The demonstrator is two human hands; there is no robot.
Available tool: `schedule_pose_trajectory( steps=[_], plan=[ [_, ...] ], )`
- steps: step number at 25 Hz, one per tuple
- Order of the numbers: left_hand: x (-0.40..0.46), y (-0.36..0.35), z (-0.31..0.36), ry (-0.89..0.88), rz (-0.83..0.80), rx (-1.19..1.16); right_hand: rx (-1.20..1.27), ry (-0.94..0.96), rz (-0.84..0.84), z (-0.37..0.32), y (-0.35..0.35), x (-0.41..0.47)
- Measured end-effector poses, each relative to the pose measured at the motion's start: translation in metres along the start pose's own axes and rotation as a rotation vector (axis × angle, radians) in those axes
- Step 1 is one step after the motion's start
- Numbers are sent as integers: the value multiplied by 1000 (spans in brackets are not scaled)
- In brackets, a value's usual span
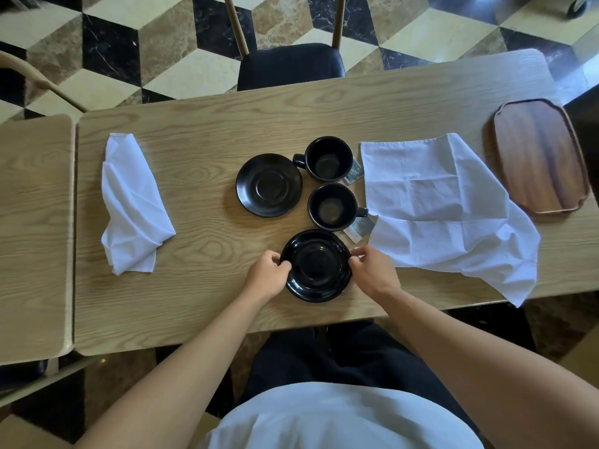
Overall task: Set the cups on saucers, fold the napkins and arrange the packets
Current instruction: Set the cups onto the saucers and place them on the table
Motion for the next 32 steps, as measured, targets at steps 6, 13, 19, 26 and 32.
schedule_pose_trajectory(
  steps=[6, 13, 19, 26, 32],
  plan=[
    [18, 11, 34, -44, 73, 28, 32, 24, 104, -29, 29, 18],
    [33, 32, 67, -104, 88, -32, 88, 96, 257, -68, 53, 20],
    [53, 77, 93, -129, 153, -148, -65, 402, 167, -172, 34, 29],
    [81, 122, 65, -33, 253, -17, -400, 247, 22, -214, -27, 58],
    [101, 119, 40, 79, 138, -214, -495, 111, -26, -213, -46, 79]
  ],
)
Point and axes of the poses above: each hand's wrist, its own x-axis towards the middle knuckle, its own y-axis out of the back of the hand, z = x × y, the point moved 6 cm from there along x, towards the middle knuckle, and after that the axes turned 6 degrees about -z, right-handed, at the moved point
